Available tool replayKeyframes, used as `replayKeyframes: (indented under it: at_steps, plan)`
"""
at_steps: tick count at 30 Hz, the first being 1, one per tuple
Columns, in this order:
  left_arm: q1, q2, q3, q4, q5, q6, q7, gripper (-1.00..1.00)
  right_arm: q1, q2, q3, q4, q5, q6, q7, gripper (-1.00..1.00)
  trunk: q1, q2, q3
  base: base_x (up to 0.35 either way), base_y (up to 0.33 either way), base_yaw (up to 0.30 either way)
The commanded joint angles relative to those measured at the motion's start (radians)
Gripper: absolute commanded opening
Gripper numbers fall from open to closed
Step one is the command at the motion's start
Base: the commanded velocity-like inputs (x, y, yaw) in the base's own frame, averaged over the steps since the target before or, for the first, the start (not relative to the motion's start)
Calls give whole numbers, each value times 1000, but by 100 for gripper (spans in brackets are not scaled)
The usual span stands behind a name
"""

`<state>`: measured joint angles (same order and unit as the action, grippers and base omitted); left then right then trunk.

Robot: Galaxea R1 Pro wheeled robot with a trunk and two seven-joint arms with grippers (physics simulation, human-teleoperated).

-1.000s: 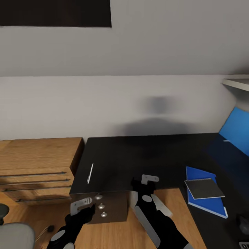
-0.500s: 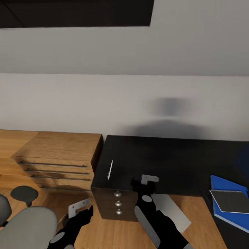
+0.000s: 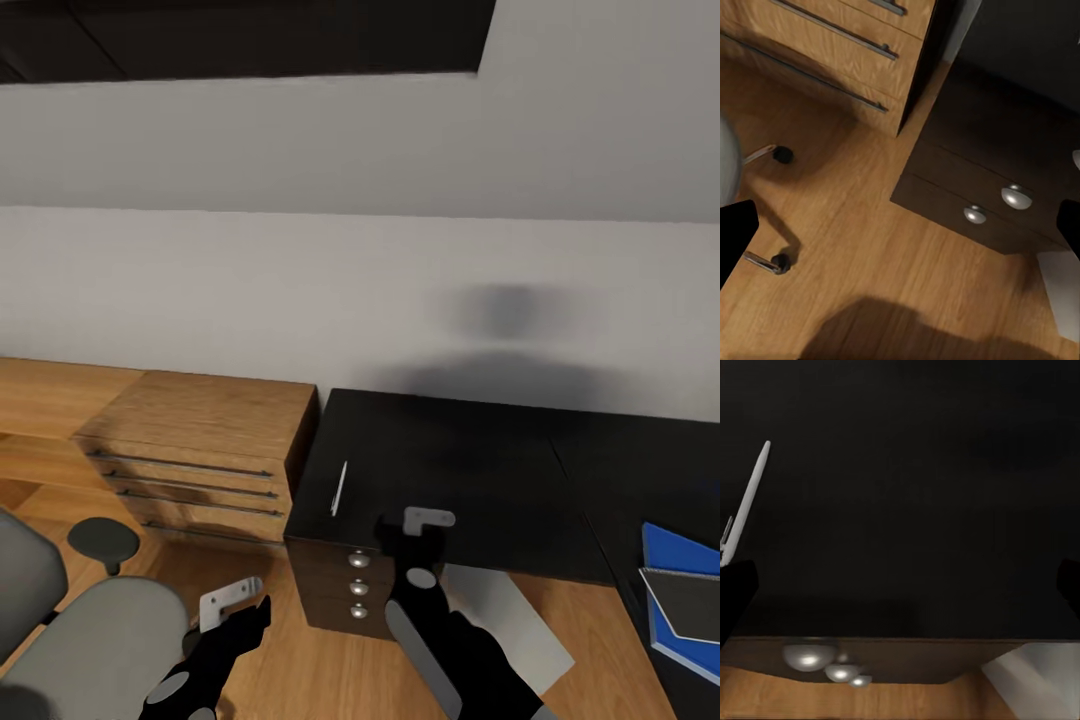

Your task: In the bedroom, organize the workspace by keeping the computer under the desk, ensuring the monitor is on the desk, placing the keyboard on the desk next to the monitor, placing the mouse on the desk next to the keyboard, moving the folder from the swivel chair onto the desk next to the mouse, stacking the notebook on top of the folder with the pen on top of the notebook, and positioning the swivel chair next to the desk.

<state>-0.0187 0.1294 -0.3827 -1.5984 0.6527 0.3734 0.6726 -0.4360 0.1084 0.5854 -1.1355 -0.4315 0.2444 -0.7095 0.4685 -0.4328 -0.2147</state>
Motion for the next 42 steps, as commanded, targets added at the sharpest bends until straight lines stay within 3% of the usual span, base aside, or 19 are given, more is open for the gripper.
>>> replayKeyframes:
  at_steps: [1,36,40,41,42]
  plan:
    - [-1,1,-2,-2,6,2,9,100,-1,0,3,-1,-4,6,-7,100,1,-2,-2,0,0,108]
    - [-1,-1,-7,0,3,2,9,100,-1,0,5,2,-3,6,-7,100,1,-2,-9,5,0,270]
    - [-1,-1,-24,3,1,2,9,100,-3,-1,1,75,16,0,18,100,1,-2,-9,151,0,22]
    - [-1,-1,-27,3,0,2,9,100,-72,-5,-11,198,53,-65,74,100,1,-2,-9,16,0,2]
    - [-1,-1,-28,3,-1,2,9,100,-117,-6,-17,253,56,-79,87,100,1,-2,-9,10,0,1]
